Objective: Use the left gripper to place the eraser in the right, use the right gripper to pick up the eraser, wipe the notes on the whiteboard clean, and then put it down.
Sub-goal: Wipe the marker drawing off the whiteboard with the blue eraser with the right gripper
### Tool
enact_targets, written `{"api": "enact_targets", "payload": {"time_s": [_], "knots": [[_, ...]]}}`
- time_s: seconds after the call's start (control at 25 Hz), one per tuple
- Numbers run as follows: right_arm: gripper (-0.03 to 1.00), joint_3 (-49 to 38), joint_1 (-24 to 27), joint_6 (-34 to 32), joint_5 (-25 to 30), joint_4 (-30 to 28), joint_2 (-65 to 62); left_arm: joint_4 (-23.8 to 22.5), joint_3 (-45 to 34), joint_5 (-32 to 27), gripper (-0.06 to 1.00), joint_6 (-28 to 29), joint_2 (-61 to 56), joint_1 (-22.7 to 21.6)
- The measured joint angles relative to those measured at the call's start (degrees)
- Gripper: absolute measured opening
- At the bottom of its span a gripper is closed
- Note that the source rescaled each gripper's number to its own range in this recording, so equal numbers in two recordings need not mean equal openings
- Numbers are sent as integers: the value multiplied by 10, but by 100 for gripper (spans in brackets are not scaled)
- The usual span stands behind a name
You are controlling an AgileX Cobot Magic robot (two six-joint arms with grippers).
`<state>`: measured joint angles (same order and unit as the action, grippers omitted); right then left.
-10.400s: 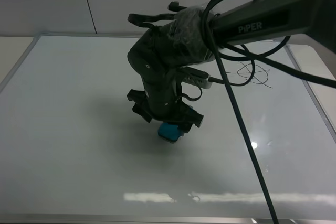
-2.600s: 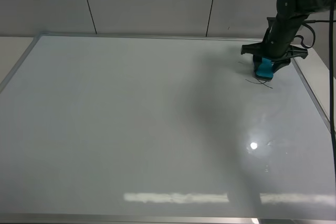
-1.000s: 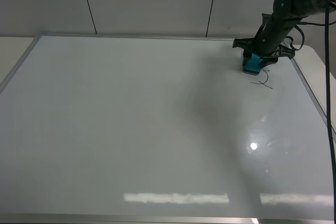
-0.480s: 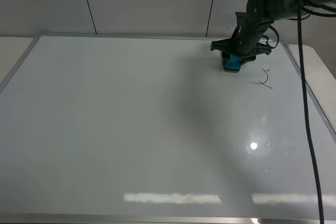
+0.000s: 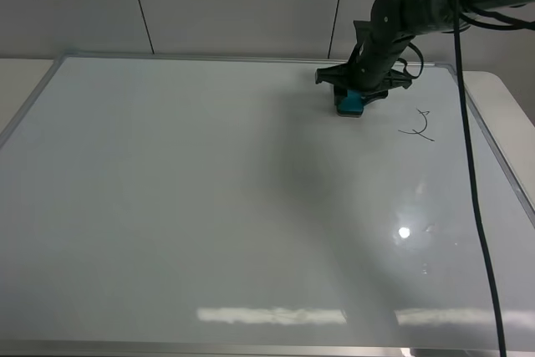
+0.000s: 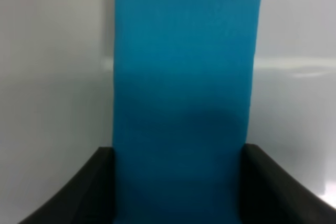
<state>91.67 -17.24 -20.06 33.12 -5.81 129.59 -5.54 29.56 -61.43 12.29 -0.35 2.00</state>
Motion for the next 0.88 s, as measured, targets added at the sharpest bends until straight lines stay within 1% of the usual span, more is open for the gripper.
{"api": "enact_targets", "payload": {"time_s": [0.16,0.28,0.32,0.44,0.48,0.52,0.68,0.72,0.88], "knots": [[0,2,1,-13,28,-17,-2,0,0,0,100,0,0,0],[0,-28,10,-15,17,-22,-16,0,0,0,100,0,0,0],[0,-61,22,-21,-1,-22,-31,0,0,0,100,0,0,0],[0,-124,56,-28,-45,-22,-59,0,0,0,100,0,0,0],[0,-159,87,-28,-64,-23,-76,0,0,0,100,0,0,0],[0,-174,103,-28,-71,-24,-84,0,0,0,100,0,0,0],[0,-213,157,-29,-84,-27,-104,0,0,0,100,0,0,0],[0,-213,157,-29,-84,-27,-104,0,0,0,100,0,0,0],[0,-232,192,-33,-83,-40,-119,0,0,0,100,0,0,0]]}}
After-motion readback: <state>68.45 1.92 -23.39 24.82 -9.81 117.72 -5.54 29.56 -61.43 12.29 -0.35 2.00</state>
